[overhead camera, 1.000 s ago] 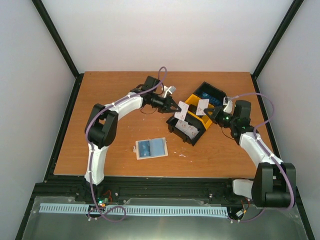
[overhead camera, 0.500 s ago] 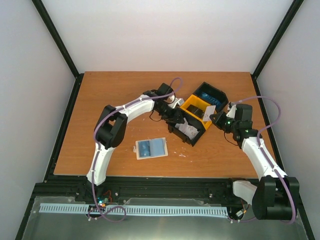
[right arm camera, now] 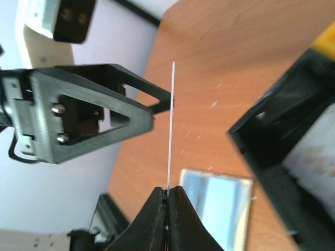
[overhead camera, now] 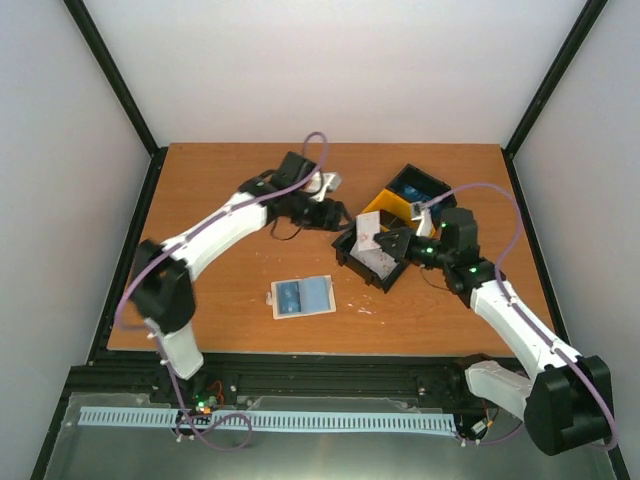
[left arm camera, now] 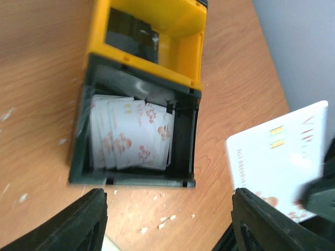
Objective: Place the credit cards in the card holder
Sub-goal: Insert the credit card into the card holder.
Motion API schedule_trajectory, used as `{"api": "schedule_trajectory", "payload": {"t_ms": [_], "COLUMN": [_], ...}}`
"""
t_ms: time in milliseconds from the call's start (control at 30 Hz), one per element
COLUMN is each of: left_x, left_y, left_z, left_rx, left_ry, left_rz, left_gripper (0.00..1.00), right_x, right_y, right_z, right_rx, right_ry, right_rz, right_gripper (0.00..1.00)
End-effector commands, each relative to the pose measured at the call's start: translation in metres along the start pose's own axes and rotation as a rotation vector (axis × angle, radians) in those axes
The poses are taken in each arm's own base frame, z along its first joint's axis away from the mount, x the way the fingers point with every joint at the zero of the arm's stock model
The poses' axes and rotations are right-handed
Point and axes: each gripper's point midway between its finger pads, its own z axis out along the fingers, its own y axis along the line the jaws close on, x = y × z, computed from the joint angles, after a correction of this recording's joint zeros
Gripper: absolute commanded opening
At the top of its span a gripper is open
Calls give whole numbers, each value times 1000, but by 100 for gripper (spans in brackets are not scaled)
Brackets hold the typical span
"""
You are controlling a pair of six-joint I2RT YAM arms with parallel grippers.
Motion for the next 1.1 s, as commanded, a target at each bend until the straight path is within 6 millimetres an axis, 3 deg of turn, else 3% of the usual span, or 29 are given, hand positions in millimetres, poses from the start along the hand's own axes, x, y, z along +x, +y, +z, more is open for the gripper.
{"api": "schedule_trajectory", "payload": {"t_ms": [0, 167, 300, 433, 633, 733, 1067], "left_x": [18, 67, 104, 134, 157, 170, 197], "left_y": [24, 30, 49, 68, 86, 100, 135], "left_z": [-49, -72, -70, -61, -47, -43, -39], "left_rx": [-108, -77, -83, -91, -109, -157, -359], "left_ry": [-169, -235, -260, -271, -255, -247, -214], "left_rz": [-159, -268, -335, -371, -403, -418, -445], "left_gripper": [67, 65, 65, 62, 51, 39, 30], "right_x": [32, 81, 121, 144, 161, 167, 180], "right_y": [27, 31, 14, -3, -18, -19, -11], "right_z": [26, 63, 87, 103, 125, 133, 145], "right_rx": [-58, 43, 154, 199, 187, 167, 73], "right_ry": [68, 169, 238, 257, 279, 291, 306], "right_rz": [26, 64, 38, -12, 10, 13, -3], "right_gripper": [3, 3, 3, 3, 3, 3, 3]}}
